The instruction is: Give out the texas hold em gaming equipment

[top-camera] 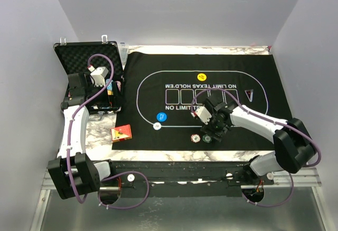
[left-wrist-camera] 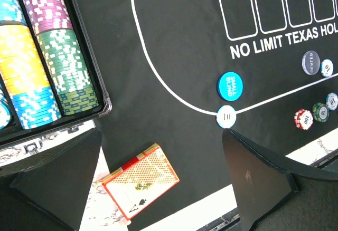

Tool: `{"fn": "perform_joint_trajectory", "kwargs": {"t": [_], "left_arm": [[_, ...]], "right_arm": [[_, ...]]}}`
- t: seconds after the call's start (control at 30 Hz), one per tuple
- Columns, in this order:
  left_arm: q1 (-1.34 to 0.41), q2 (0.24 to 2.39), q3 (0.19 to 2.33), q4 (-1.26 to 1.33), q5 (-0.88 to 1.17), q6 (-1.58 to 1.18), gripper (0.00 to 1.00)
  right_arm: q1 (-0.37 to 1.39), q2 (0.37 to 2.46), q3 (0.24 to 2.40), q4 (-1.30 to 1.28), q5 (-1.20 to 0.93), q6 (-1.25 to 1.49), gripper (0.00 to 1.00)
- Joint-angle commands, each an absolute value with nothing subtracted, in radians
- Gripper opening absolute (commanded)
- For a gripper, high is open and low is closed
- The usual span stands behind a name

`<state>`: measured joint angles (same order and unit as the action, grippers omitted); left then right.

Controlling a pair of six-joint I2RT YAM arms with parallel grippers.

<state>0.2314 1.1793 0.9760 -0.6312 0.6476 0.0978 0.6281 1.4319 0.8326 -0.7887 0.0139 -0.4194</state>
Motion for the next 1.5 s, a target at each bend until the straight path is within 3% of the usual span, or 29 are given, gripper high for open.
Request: {"fn": "perform_joint_trajectory", "kwargs": {"t": [0.0,0.73,1.23,1.47], "left_arm": [[0.229,1.163,0.99,-0.641,0.681,0.107,0.99],[0.229,1.176,0.997,-0.641,0.674,0.106,0.99],[0.229,1.179,1.006,-0.641,0.658,0.1,0.99],[0.229,1.183,1.007,-0.641,0.66,0.1,0.99]], "right_arm": [[0.625,1.469,0.822,-0.757,0.006,-0.431,0.63],[0.563,1.585,0.823,-0.744,-0.106,-0.524,0.6],[0.561,1.529,0.784,-0.728,-0.041,-0.514,0.51],[0.561,1.492,0.794,-0.744,-0.06,-0.512,0.41]]}}
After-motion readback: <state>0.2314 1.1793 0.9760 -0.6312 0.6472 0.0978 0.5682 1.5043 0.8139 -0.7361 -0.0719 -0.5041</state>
